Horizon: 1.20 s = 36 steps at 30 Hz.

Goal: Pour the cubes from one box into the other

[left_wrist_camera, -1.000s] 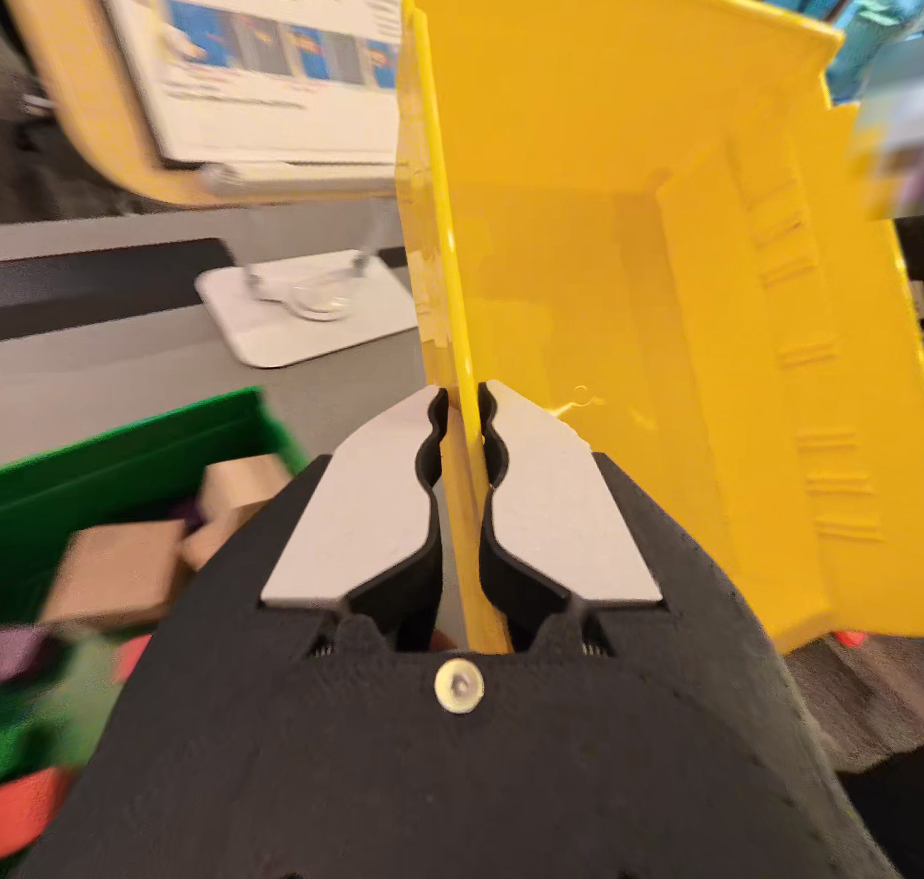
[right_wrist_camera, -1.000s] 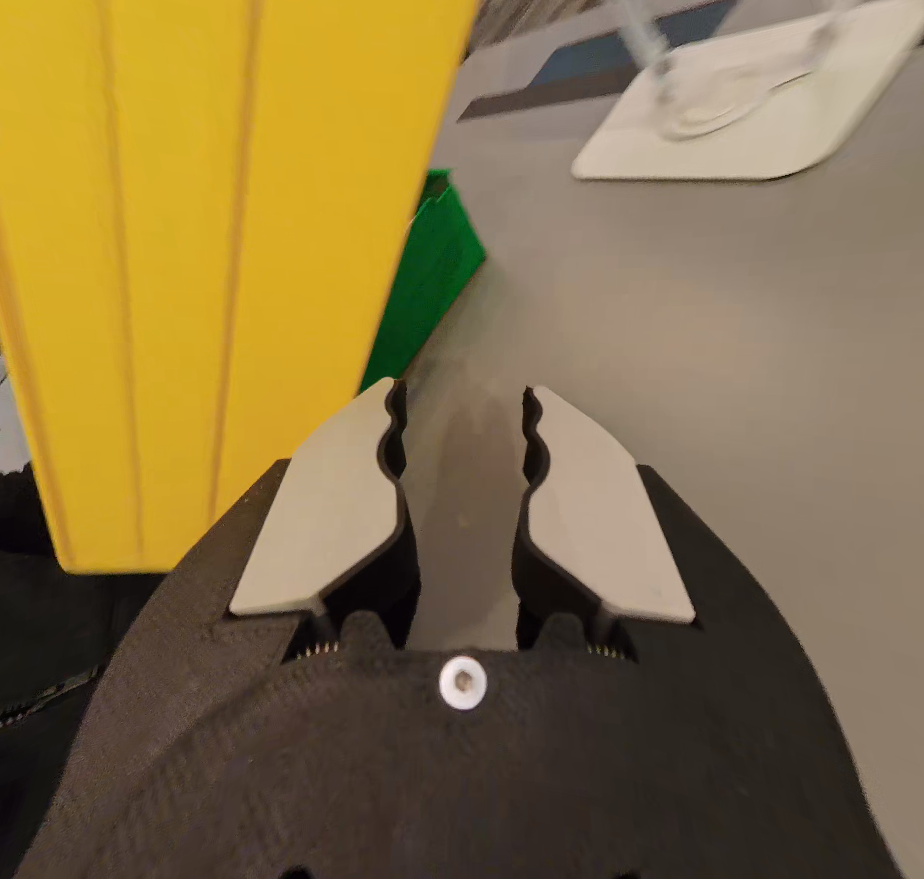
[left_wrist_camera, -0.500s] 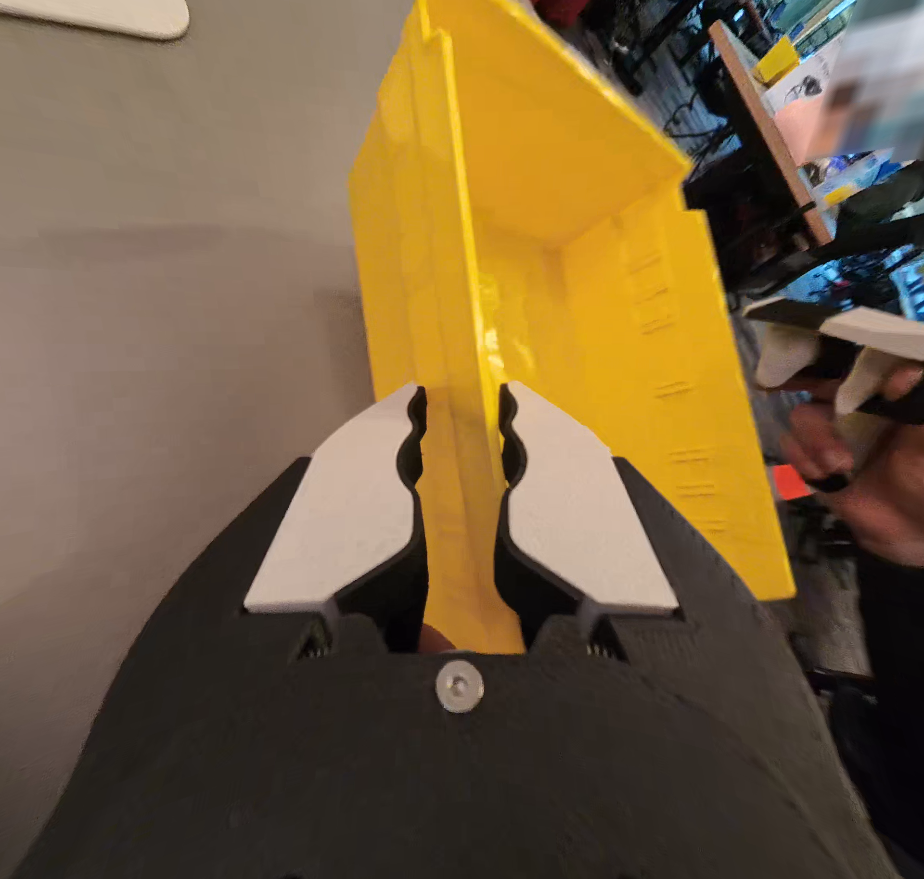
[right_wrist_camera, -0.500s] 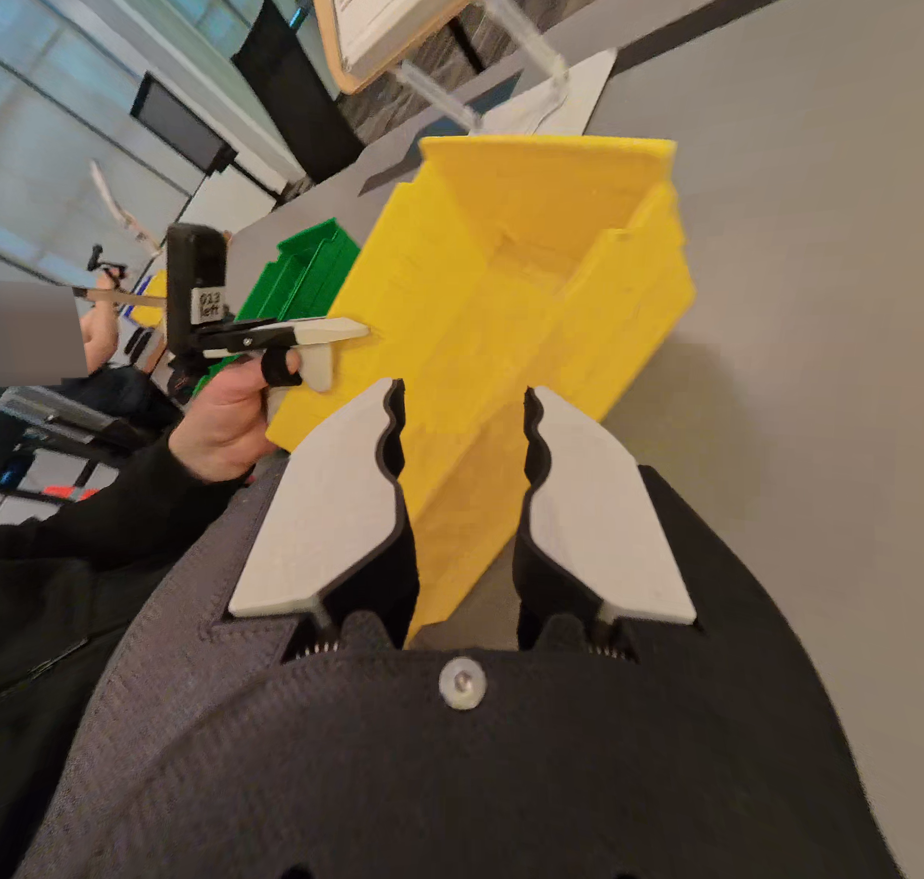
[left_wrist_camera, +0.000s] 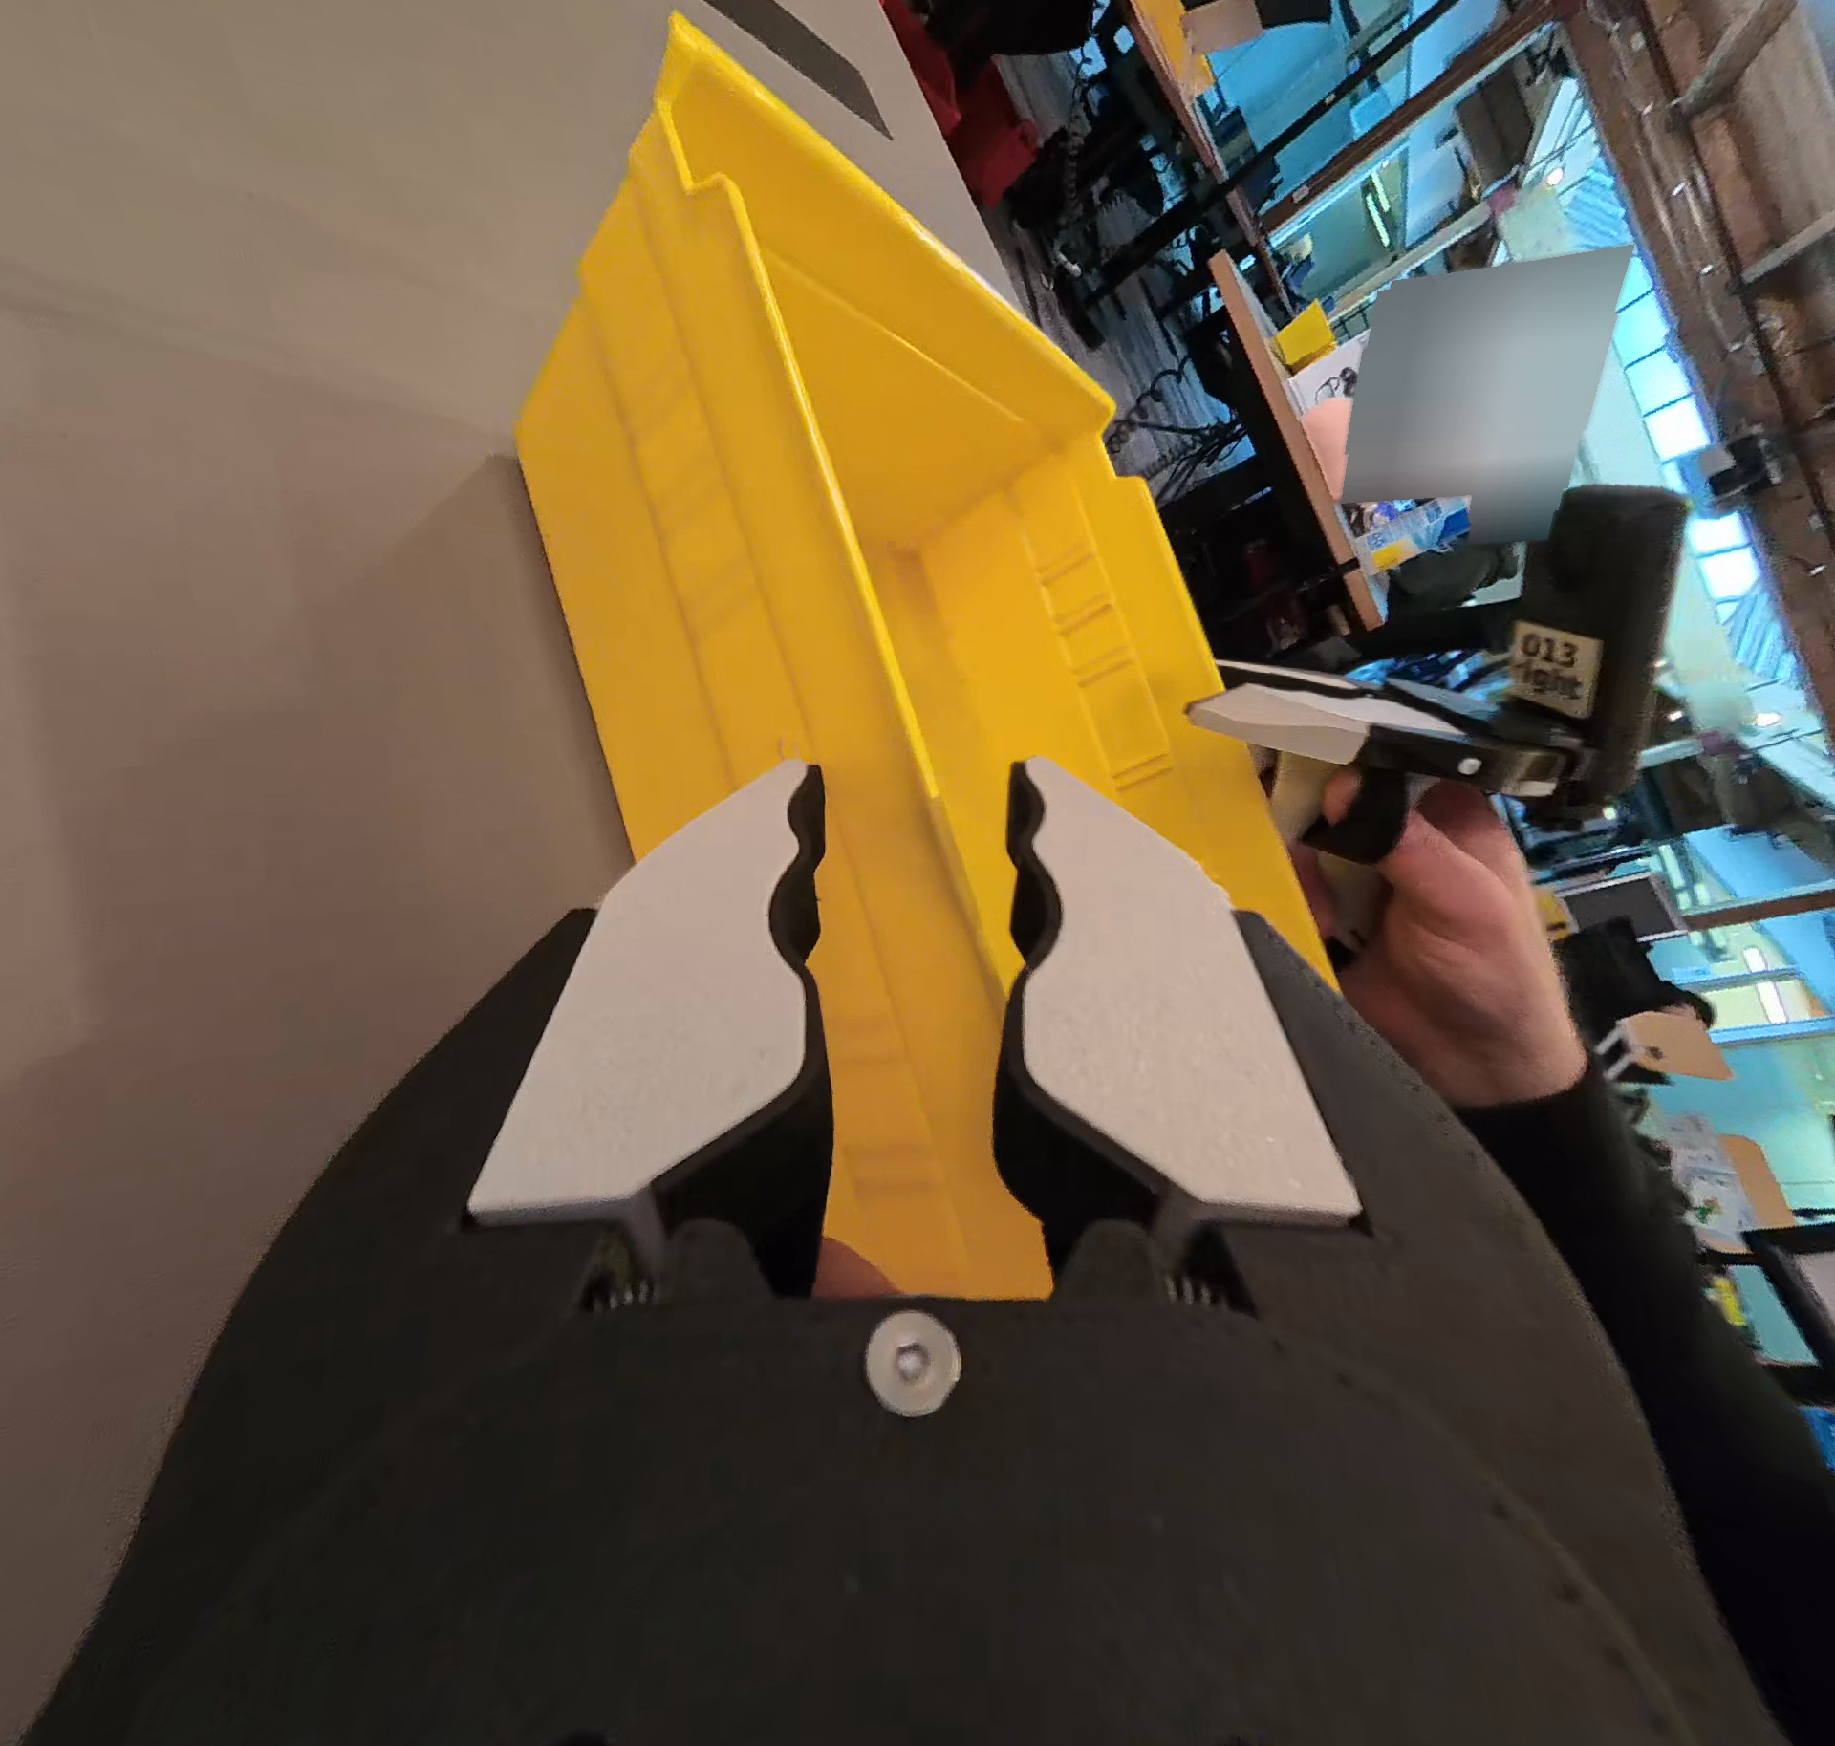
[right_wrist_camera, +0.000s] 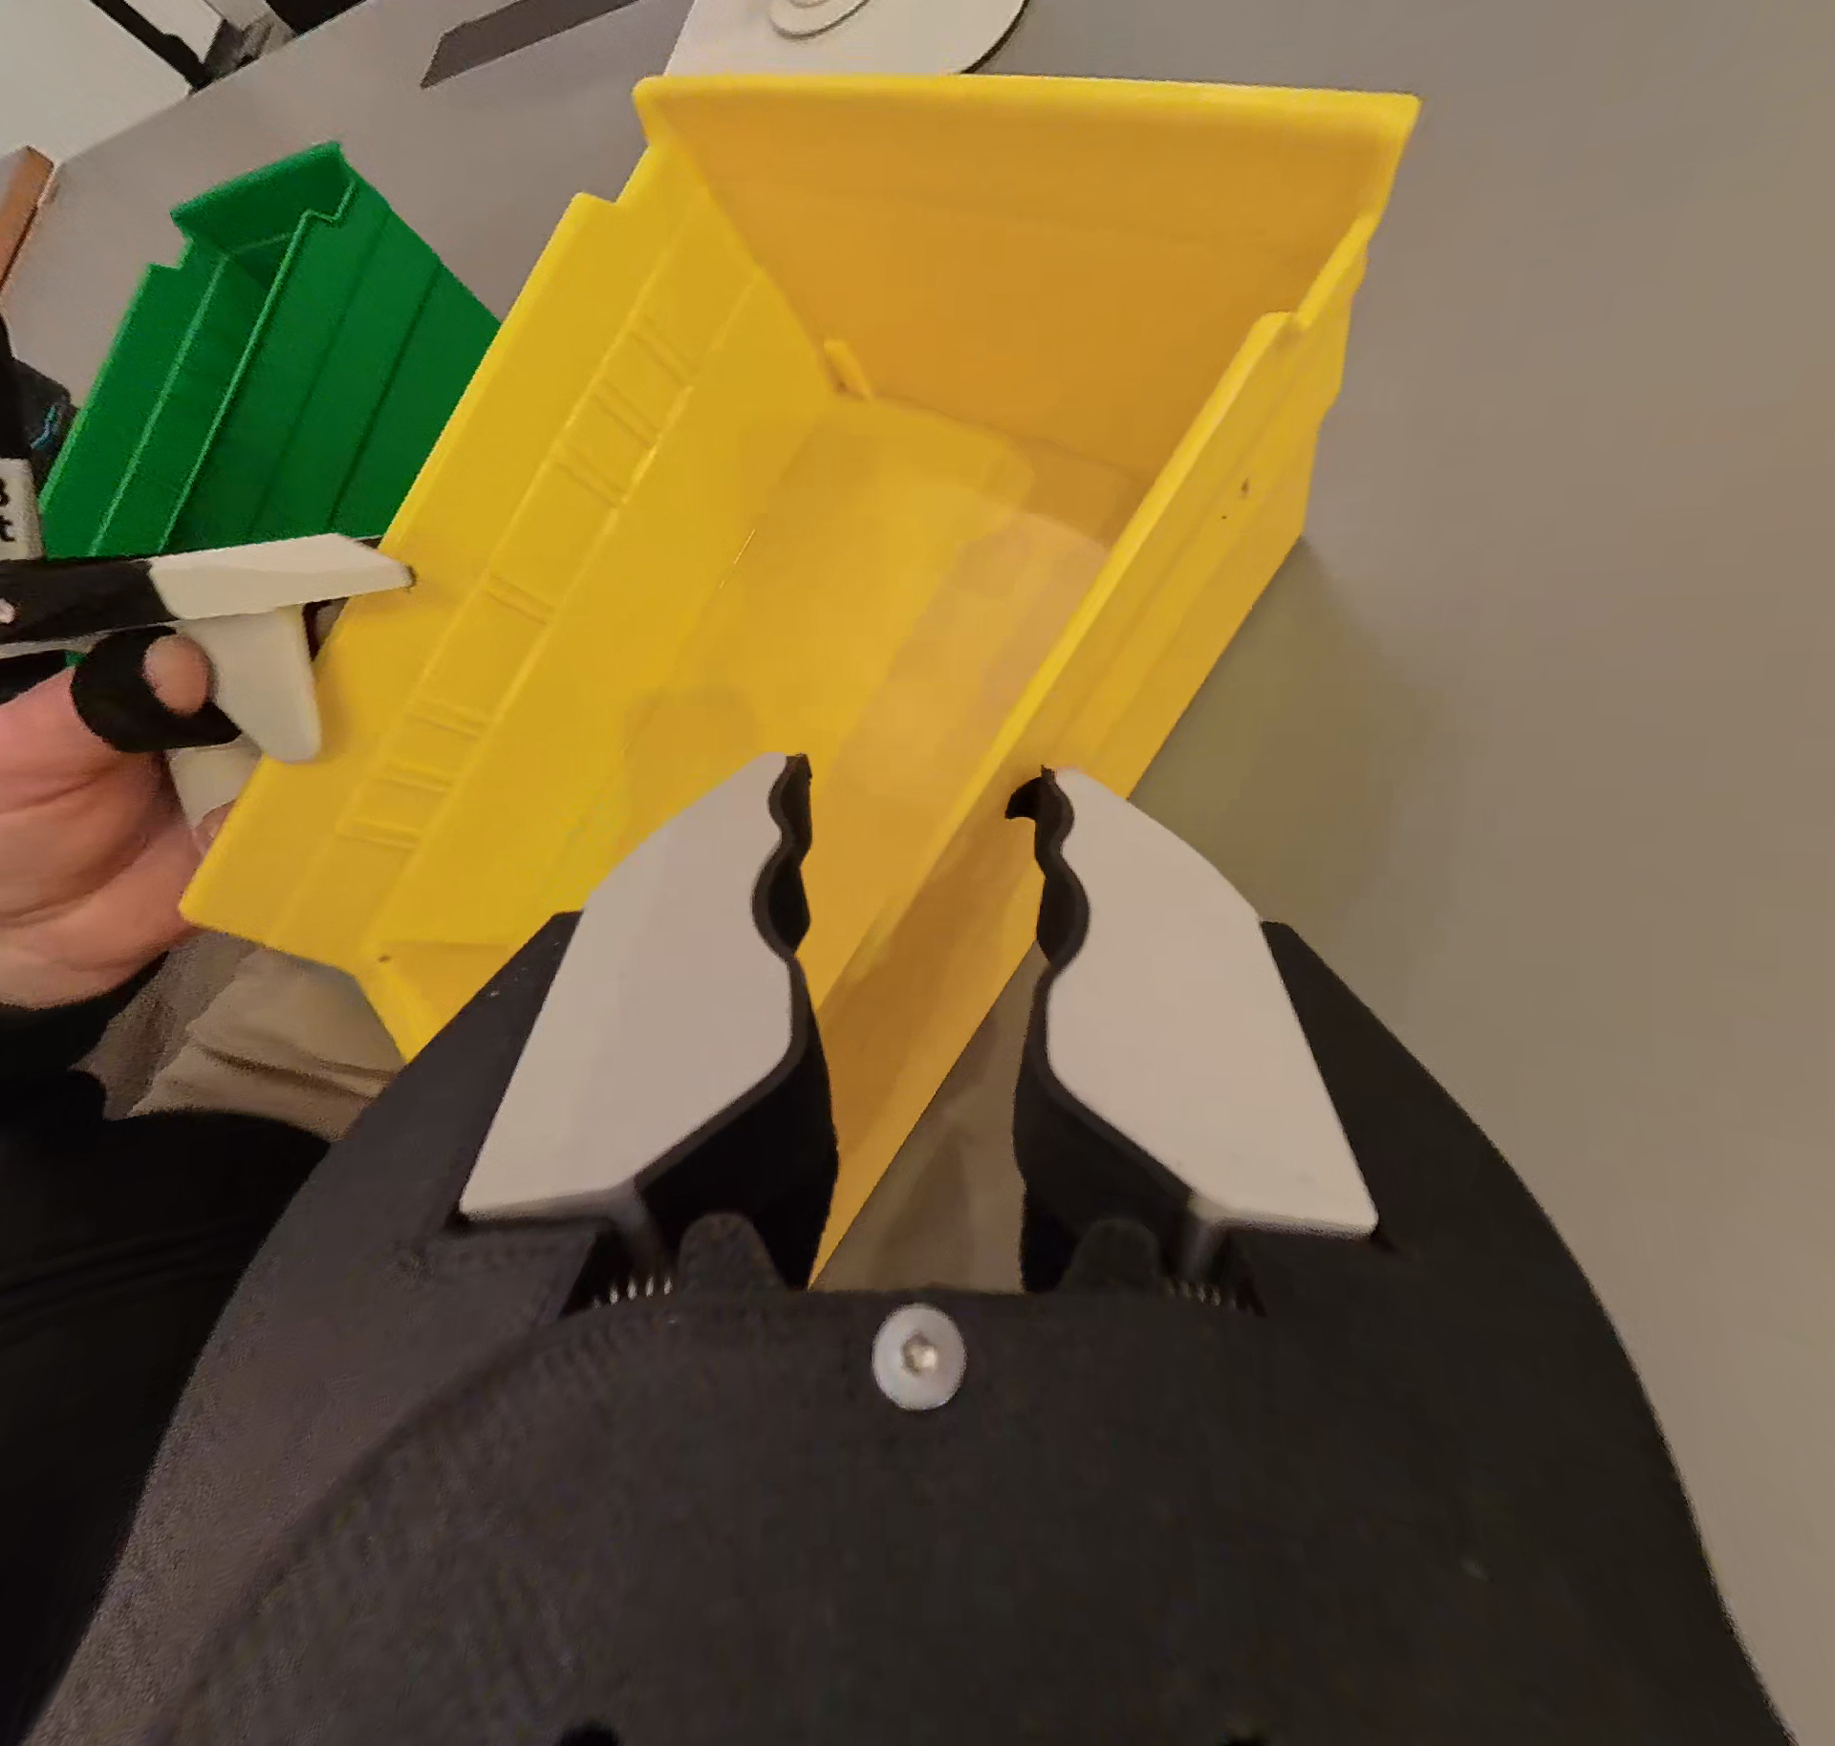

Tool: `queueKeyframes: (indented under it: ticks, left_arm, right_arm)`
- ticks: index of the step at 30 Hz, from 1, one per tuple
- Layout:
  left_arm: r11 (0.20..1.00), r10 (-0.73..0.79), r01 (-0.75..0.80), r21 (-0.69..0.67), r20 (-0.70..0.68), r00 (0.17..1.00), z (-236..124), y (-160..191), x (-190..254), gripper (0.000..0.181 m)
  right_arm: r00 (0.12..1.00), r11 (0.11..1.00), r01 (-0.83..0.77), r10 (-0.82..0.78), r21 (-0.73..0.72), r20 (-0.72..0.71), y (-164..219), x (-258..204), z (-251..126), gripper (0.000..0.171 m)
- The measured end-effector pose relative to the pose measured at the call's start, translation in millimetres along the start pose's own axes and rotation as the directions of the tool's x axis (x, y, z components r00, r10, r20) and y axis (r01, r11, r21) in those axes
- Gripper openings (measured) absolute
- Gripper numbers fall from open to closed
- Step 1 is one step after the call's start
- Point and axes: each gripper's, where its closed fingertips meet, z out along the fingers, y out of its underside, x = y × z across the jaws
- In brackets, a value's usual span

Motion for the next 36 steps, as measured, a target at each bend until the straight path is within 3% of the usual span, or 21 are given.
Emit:
queueKeyframes:
  ticks: [1,8,19,22,28,32,36]
  left_arm:
    - [1.000,-0.026,0.026,-0.001,-0.012,1.000,1.1,0.5,1.3,0.035]
    - [0.996,-0.089,0.086,-0.038,-0.103,0.991,16.1,12.1,18.0,0.042]
    - [0.996,-0.068,0.060,-0.069,-0.108,0.992,13.9,11.7,15.1,0.054]
    - [0.997,-0.038,0.029,-0.072,-0.127,0.991,10.6,10.8,22.4,0.060]
    - [0.991,0.132,-0.127,0.044,-0.124,0.983,-21.5,-33.5,45.9,0.063]
    - [0.966,0.248,-0.238,0.103,-0.094,0.964,-59.5,-75.9,54.3,0.062]
    - [0.920,0.373,-0.385,0.077,0.141,0.917,-115.3,-118.4,19.7,0.071]
  right_arm:
    - [1.000,1.000,0.003,-0.004,-0.004,-0.014,-3.6,5.6,1.7,0.033]
    - [0.989,0.998,0.060,-0.064,-0.037,-0.131,-34.6,44.1,5.4,0.008]
    - [0.996,1.000,0.014,-0.014,-0.006,-0.094,-25.4,37.6,2.4,0.009]
    - [0.995,0.997,0.017,-0.009,0.076,-0.101,-38.8,36.2,-7.2,0.023]
    - [0.983,0.990,0.098,-0.082,0.097,-0.161,-50.3,29.0,-21.0,0.037]
    - [0.967,0.974,0.186,-0.159,0.126,-0.200,-61.5,14.7,-31.5,0.037]
    - [0.938,0.941,0.313,-0.285,0.126,-0.197,-73.1,-27.9,-33.3,0.036]
